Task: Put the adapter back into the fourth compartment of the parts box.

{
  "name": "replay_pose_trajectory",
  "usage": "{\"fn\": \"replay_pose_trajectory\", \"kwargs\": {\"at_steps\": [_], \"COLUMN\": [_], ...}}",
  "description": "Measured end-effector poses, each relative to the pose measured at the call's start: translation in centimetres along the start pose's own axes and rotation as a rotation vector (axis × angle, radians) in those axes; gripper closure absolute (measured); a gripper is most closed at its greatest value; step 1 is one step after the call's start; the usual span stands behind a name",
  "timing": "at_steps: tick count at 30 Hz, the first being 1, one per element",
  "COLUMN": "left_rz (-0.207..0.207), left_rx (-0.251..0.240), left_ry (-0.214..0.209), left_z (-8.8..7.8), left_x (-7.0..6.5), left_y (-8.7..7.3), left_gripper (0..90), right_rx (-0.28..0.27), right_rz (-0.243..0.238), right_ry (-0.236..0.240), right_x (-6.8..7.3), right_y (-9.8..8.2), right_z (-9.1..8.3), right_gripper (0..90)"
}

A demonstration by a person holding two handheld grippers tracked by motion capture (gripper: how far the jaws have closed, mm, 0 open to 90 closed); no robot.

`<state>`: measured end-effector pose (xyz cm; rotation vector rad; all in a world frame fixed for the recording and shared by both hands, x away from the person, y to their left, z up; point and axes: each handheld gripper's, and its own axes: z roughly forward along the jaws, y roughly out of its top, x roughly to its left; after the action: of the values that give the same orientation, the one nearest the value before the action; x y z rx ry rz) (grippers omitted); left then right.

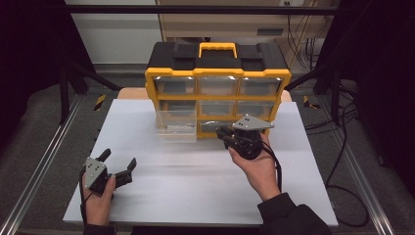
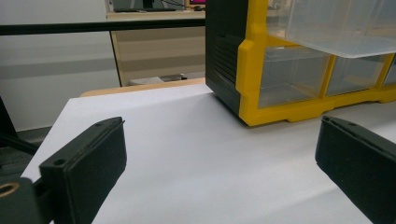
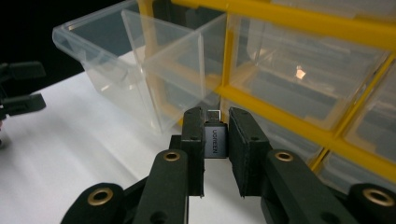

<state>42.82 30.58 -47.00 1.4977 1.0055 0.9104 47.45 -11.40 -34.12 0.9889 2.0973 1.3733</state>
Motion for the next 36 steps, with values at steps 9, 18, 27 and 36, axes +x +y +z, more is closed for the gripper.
{"fn": "replay_pose_trajectory", "kwargs": {"at_steps": [9, 18, 27, 36], "left_rz": [-0.002, -0.002, -0.002, -0.002], "left_rx": [0.001, 0.001, 0.0, 0.001], "left_ry": [-0.005, -0.006, -0.006, -0.006], "left_z": [0.1, 0.1, 0.1, 0.1], "left_x": [0.0, 0.0, 0.0, 0.0], "left_y": [0.0, 0.0, 0.0, 0.0], "left_gripper": [1.6, 1.6, 1.6, 1.6], "right_rx": [-0.024, -0.042, -0.06, -0.07], "right_rz": [-0.025, -0.047, -0.065, -0.079], "right_ry": [-0.007, -0.004, 0.004, 0.012], "right_x": [-0.1, 0.2, 0.3, 0.7], "right_y": [2.4, 4.2, 5.4, 6.6], "right_z": [-0.4, -0.3, -0.1, 0.3], "right_gripper": [76.2, 76.2, 76.2, 76.2]}}
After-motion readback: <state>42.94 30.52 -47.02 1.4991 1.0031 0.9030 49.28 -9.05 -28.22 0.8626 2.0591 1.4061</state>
